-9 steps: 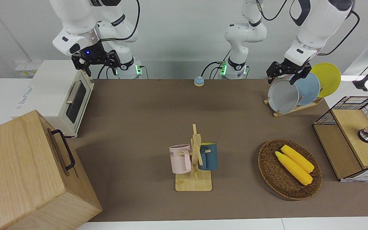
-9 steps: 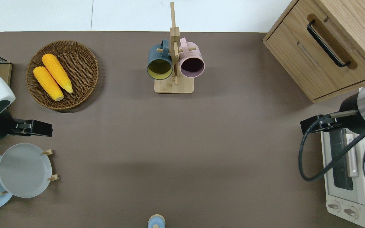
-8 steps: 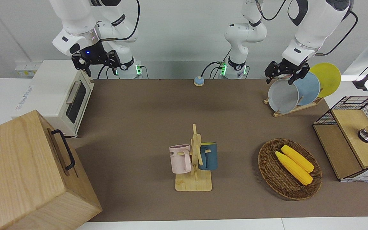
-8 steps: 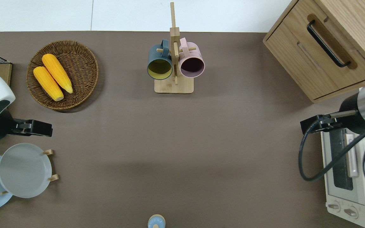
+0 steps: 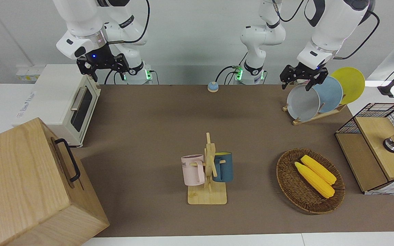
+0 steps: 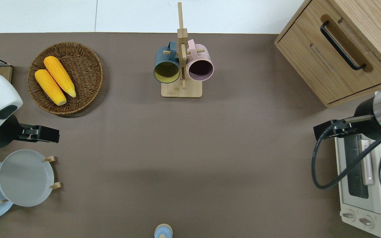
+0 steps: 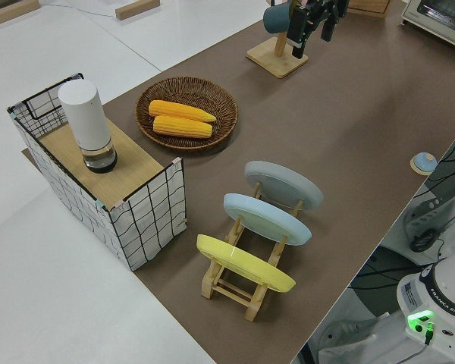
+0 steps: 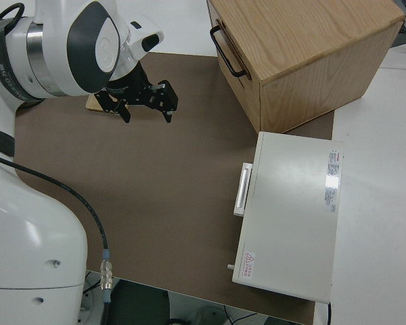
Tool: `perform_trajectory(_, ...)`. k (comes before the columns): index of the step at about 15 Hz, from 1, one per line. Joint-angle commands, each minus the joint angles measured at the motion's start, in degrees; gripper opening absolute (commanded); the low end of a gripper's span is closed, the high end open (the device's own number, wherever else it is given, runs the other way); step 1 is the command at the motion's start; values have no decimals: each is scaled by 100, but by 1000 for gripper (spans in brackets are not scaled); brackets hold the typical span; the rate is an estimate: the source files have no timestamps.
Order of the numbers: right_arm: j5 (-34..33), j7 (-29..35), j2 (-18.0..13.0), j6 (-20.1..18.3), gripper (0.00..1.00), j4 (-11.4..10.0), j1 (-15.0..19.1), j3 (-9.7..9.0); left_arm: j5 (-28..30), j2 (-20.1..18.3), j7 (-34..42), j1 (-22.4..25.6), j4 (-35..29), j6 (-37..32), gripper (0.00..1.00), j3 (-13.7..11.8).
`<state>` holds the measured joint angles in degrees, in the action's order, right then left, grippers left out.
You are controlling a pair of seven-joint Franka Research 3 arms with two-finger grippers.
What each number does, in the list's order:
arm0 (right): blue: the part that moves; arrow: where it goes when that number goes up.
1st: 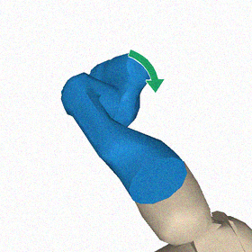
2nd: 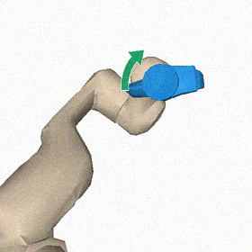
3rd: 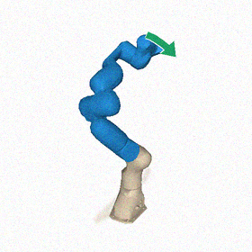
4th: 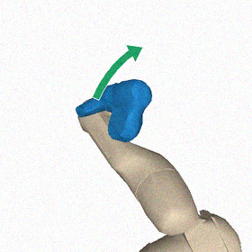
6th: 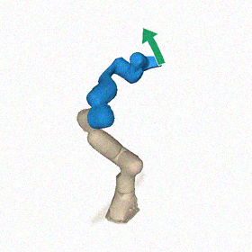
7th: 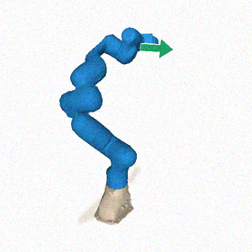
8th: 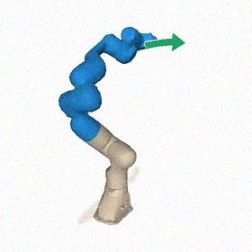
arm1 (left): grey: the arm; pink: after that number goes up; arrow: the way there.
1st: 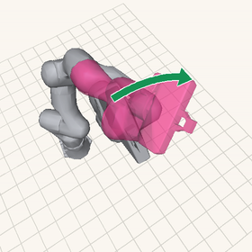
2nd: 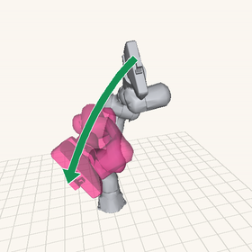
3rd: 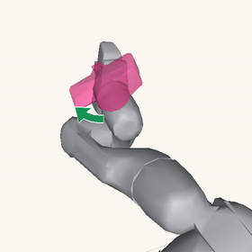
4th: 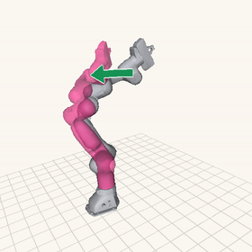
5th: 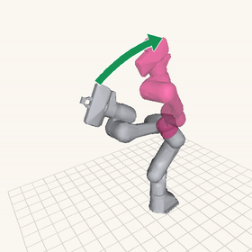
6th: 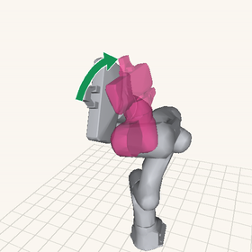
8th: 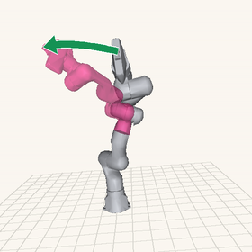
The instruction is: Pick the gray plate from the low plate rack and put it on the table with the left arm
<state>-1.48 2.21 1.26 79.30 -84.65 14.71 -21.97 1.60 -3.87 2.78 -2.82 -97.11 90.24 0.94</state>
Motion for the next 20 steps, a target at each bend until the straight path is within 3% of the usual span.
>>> perform_trajectory(1,-37,69,-20,-73,983,53,146,-124,25,27,-15,-35,78,-24,998,-33)
perform_trajectory(13,-37,69,-12,-73,983,53,146,-124,7,-140,-15,35,60,-217,998,-103)
perform_trajectory(18,-37,69,-12,-73,983,53,146,-124,-300,-754,-6,71,-632,-191,998,-120)
perform_trajectory(20,-37,69,-20,-73,983,53,146,-124,-388,-1018,46,62,-949,-103,998,-260)
